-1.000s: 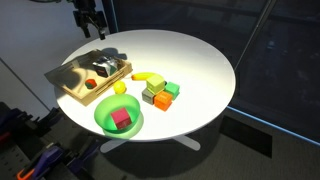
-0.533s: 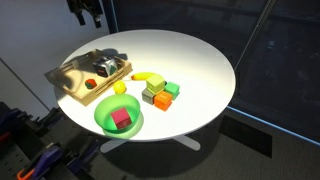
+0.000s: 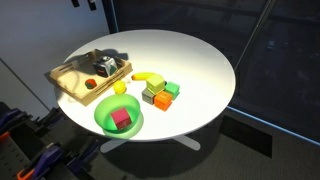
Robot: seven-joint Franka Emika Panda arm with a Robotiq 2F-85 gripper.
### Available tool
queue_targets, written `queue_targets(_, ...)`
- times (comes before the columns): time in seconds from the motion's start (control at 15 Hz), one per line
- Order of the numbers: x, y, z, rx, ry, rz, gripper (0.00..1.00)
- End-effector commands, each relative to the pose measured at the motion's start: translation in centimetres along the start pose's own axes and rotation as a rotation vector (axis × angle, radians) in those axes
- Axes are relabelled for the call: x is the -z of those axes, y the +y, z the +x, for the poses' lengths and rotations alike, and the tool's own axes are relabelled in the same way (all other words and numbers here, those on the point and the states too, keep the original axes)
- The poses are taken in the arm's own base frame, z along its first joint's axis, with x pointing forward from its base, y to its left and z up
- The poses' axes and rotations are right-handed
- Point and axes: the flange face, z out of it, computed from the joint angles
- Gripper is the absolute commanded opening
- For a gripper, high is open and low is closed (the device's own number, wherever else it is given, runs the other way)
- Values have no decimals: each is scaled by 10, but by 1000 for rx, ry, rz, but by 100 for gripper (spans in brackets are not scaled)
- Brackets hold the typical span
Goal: Put the white and black block onto the tray
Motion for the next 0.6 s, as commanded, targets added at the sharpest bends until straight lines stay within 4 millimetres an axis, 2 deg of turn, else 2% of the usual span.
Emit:
queue_targets(0.0, 30, 8, -21, 20, -25, 15, 100)
queue_targets(0.53, 76, 16, -63, 34, -86, 6, 100)
